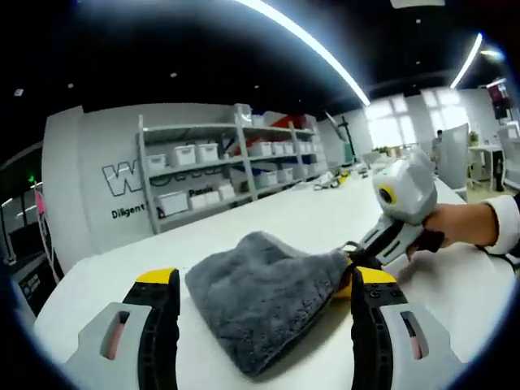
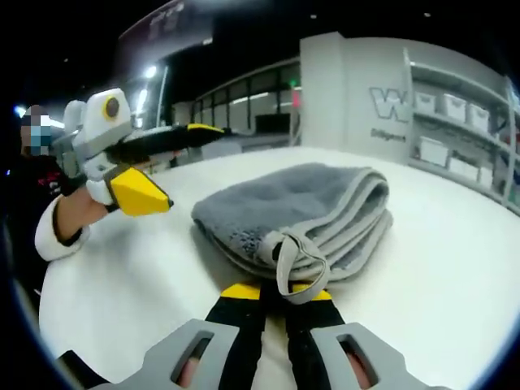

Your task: Open the folded towel by lifting each exposed corner and separating the folded layers until the towel lies flat within the target outline without major curled edges

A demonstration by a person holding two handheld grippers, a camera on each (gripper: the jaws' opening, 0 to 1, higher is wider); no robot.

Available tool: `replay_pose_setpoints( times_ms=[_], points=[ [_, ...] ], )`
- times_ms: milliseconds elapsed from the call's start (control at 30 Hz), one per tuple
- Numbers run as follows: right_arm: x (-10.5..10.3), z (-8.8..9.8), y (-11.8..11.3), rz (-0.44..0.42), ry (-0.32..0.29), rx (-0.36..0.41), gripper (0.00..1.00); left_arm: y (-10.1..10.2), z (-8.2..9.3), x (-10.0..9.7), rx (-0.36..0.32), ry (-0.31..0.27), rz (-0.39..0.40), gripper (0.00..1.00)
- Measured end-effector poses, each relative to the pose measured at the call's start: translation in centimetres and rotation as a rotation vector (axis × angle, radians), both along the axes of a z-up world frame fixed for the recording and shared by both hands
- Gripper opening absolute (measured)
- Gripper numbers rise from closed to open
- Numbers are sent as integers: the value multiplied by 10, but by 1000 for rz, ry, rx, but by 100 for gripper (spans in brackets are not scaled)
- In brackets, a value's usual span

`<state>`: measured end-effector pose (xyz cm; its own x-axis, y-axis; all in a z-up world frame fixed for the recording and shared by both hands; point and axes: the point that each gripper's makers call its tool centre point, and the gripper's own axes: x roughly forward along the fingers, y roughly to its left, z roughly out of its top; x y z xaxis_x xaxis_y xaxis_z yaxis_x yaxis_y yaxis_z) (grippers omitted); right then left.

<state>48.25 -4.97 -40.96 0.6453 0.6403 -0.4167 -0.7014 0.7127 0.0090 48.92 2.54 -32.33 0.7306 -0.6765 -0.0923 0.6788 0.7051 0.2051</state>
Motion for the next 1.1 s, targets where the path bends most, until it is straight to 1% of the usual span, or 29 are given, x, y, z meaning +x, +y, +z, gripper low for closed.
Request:
replay_pose_setpoints(
  times_ms=[100,233,333,467,567,633,733,833,867,967,1067,1100],
  points=[
    [-2,1,2,-1,-4,-10,3,-1,-4,0,29,-16,-7,84],
    [-3,1,2,1,-10,-14,3,-4,-11,2,50,12,-22,84],
    [-5,2,1,-2,0,3,3,-2,-15,7,86,2,-19,83],
    [-7,2,1,-4,-2,2,3,-4,-15,3,82,0,-28,82],
    [-7,2,1,-3,-1,1,3,-6,-16,1,107,-21,-31,78],
    [-8,2,1,-3,-1,1,3,-7,-16,-1,123,-46,-38,72],
    [-8,2,0,-4,0,-2,3,-11,-17,-2,144,-66,-51,67],
    [-9,2,-1,-5,0,-6,3,-15,-21,-4,167,-75,-59,64],
    [-9,2,-2,-5,1,-6,3,-17,-24,-4,186,-78,-62,63],
    [-10,2,-3,-5,3,-12,3,-18,-29,-2,222,-73,-44,57],
    [-9,1,-4,-7,6,-3,3,-22,-31,-4,216,-85,-82,52],
    [-9,2,-4,-7,8,-1,3,-24,-32,-5,222,-92,-92,48]
  ],
)
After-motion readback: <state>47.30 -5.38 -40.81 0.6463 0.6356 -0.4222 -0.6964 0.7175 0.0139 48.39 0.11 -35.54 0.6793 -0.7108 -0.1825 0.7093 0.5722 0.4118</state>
